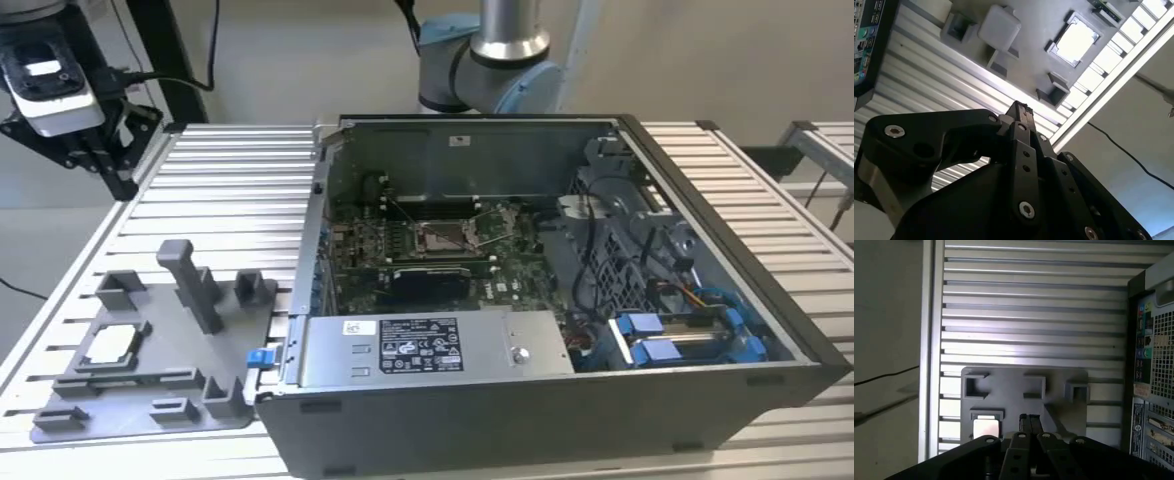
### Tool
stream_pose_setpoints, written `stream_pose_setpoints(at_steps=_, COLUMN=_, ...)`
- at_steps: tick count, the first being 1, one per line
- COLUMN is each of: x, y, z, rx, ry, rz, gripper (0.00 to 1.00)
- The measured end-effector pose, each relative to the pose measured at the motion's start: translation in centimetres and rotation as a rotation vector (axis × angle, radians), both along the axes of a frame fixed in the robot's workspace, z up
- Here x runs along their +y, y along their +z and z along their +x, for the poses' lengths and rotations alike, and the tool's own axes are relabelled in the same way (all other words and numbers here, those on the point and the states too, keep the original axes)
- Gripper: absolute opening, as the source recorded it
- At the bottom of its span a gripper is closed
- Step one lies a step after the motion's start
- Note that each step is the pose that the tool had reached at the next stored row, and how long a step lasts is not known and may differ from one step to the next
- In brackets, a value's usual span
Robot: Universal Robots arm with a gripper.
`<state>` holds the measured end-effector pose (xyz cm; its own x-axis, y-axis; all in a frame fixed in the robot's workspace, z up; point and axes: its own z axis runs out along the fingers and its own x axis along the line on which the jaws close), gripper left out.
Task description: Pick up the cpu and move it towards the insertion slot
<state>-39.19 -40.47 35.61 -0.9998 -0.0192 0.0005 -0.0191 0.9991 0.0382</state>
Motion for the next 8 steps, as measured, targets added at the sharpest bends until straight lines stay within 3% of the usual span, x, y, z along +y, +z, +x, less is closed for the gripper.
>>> stream_pose_setpoints(at_steps=8, x=-0.52, y=-0.05, z=-1.03, rx=0.0004, ry=0.0, rz=0.0, gripper=0.0)
